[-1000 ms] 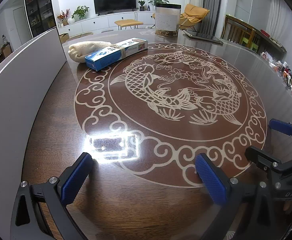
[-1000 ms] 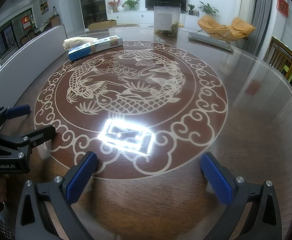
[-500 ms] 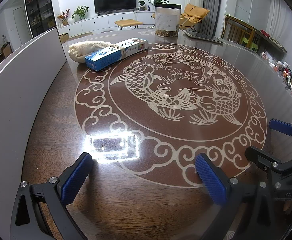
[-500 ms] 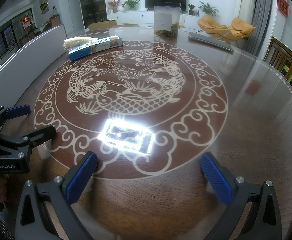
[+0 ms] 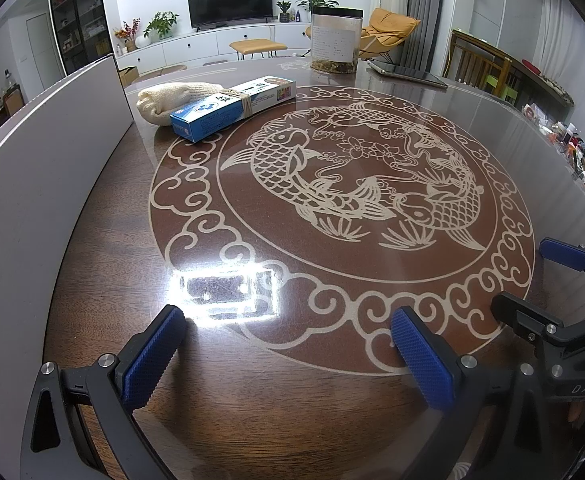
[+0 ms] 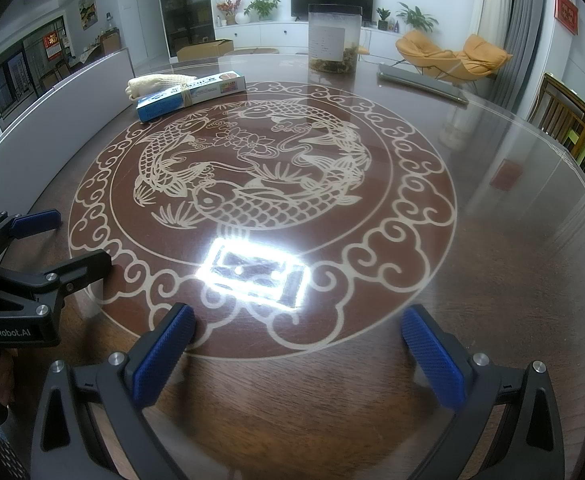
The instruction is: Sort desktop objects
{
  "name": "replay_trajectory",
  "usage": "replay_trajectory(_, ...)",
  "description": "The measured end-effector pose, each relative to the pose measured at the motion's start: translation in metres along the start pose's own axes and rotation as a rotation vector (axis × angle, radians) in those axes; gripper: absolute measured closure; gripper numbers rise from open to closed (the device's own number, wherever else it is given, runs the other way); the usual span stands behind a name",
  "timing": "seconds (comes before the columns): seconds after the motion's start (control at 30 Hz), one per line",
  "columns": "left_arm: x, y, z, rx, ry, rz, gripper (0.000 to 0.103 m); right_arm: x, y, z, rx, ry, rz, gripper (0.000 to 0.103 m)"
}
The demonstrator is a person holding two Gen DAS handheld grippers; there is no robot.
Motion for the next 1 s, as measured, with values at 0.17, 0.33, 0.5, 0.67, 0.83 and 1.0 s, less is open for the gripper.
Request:
replay_trajectory(0.17,0.001,0.0,0.0,0.0,0.0,0.0,0.0,0.0,0.0,0.0,0.0,0.0,0.0,0.0)
replay_trajectory(0.33,0.001,0.0,0.0,0.0,0.0,0.0,0.0,0.001,-0.001,0.0,0.0,0.0,0.0,0.0)
replay_trajectory(0.5,0.001,0.0,0.0,0.0,0.0,0.0,0.0,0.0,0.0,0.0,0.0,0.0,0.0,0.0)
replay_trajectory(0.67,0.002,-0.001,0.001,0.001,0.006,0.003,0.0,-0.001,0.001,0.0,0.0,0.0,0.0,0.0)
replay_trajectory(0.83,0.005,-0.006,0.009,0.073,0.049,0.024,0.0,0.0,0.0,0.0,0.0,0.0,0.0,0.0)
replay_trajectory(1.0,-0.003,0.003,0.021,0.04,0.027,0.01,0.0,-0.001,0.001,0.0,0.0,0.0,0.0,0.0)
Point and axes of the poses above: each gripper's, at about its wrist camera, not at the fingertips, and x roughly the way its jaws point, z to its left, y to its underside, the point moved 1 cm from there along x, roughly the way its jaws point, and after that the axes turned 1 degree about y, right-handed, at the moved point
